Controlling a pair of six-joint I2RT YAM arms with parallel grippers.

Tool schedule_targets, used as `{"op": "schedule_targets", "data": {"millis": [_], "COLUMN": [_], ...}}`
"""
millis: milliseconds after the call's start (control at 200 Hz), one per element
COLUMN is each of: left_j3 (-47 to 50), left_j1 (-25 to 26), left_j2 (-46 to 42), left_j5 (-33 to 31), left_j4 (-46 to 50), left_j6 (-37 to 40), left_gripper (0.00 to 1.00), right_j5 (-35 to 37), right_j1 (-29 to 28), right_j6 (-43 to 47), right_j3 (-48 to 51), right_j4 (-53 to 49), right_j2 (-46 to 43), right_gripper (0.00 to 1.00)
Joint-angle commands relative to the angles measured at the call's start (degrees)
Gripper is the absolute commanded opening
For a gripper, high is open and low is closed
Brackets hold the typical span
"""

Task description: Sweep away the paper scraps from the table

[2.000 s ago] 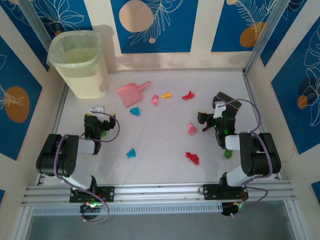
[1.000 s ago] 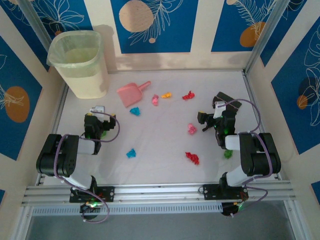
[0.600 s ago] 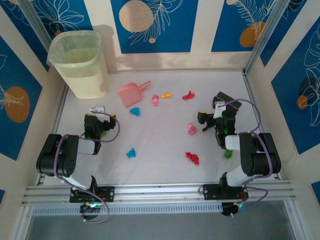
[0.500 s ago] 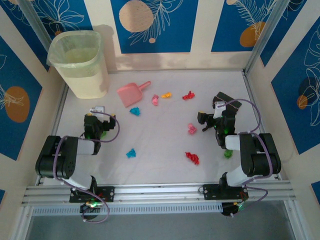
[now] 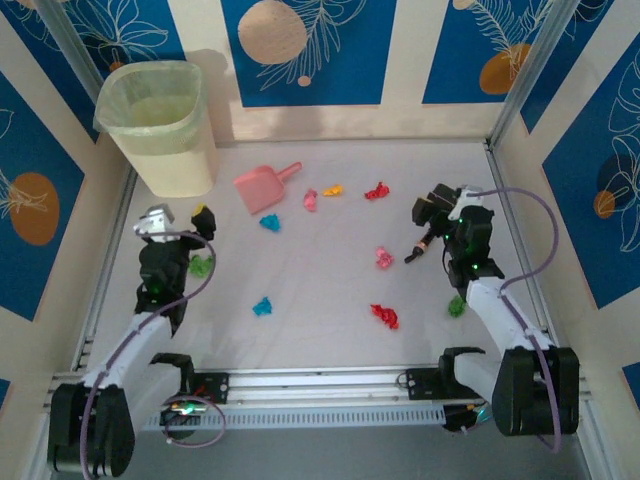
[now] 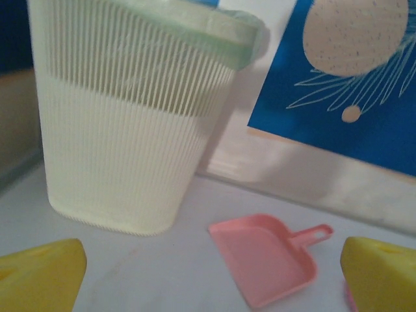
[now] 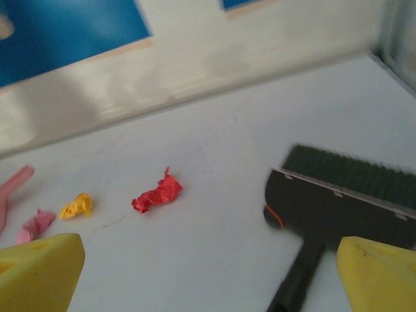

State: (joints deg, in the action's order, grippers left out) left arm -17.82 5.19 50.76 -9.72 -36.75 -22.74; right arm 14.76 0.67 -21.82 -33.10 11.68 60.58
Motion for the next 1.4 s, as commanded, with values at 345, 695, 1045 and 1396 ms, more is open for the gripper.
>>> {"op": "schedule_targets", "data": {"millis": [345,695,1045,1396], "left_j3": [0.06,-1.45,-5.31,-6.46], "left_j1": [0.35,7.38,24.51,27.75], "left_j2": [3.17,-1.41,-0.59,-0.38], "left_j5": [7.1,14.93,10.71,9.72], "left_j4": [8.5,13.92,30.99,37.72], "left_j6": [-18.49,-14.89,-6.77,-5.03], "left_gripper": [1.0,1.0,1.0,1.0], "right_j5": [-6.76,-7.96,-3.27,-3.83], "right_j1": [16.93,13.27,4.25,3.74], "right_j6": [-29.47,-25.6,-22.75,-21.35], "right_j3": [-5.72,-16.88,-26.53,-30.61], "right_j4": [-27.24,-36.26,-43.56,-45.78], "right_j2": [3.9,18.52,29.67,37.28], "right_gripper": [0.99,0.91,0.88,0.76]}}
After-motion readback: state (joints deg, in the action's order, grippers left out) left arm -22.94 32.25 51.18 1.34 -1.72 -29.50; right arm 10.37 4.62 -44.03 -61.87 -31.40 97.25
